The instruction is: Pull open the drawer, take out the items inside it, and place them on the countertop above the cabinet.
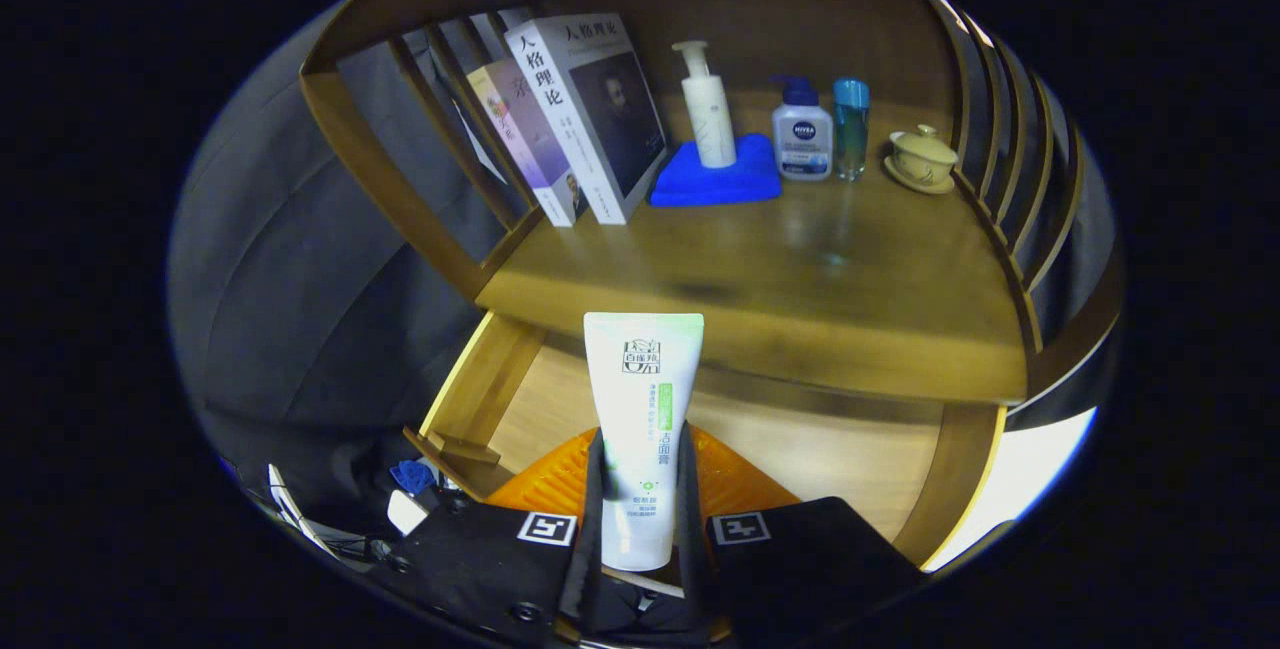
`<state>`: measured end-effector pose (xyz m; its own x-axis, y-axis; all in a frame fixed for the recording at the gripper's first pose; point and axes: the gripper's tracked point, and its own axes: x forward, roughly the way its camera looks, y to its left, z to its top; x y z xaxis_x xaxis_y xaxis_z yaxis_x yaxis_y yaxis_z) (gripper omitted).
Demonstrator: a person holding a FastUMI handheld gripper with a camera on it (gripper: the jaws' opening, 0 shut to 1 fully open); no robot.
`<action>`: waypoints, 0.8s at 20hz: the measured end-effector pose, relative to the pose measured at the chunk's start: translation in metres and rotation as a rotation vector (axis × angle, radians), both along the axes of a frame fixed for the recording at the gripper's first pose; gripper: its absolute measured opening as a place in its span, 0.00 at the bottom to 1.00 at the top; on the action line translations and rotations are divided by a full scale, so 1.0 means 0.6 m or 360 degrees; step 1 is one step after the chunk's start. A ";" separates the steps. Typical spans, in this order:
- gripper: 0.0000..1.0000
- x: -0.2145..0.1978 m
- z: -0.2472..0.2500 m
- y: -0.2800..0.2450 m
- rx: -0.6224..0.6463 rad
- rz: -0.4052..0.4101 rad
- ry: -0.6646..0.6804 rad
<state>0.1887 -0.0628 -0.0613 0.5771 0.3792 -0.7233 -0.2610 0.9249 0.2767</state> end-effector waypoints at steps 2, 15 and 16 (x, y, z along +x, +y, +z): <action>0.35 0.039 0.010 -0.012 -0.0007 -0.0063 -0.0034; 0.38 0.235 -0.037 -0.056 0.0057 -0.0535 0.0045; 0.38 0.241 -0.044 -0.055 0.0058 -0.0552 0.0055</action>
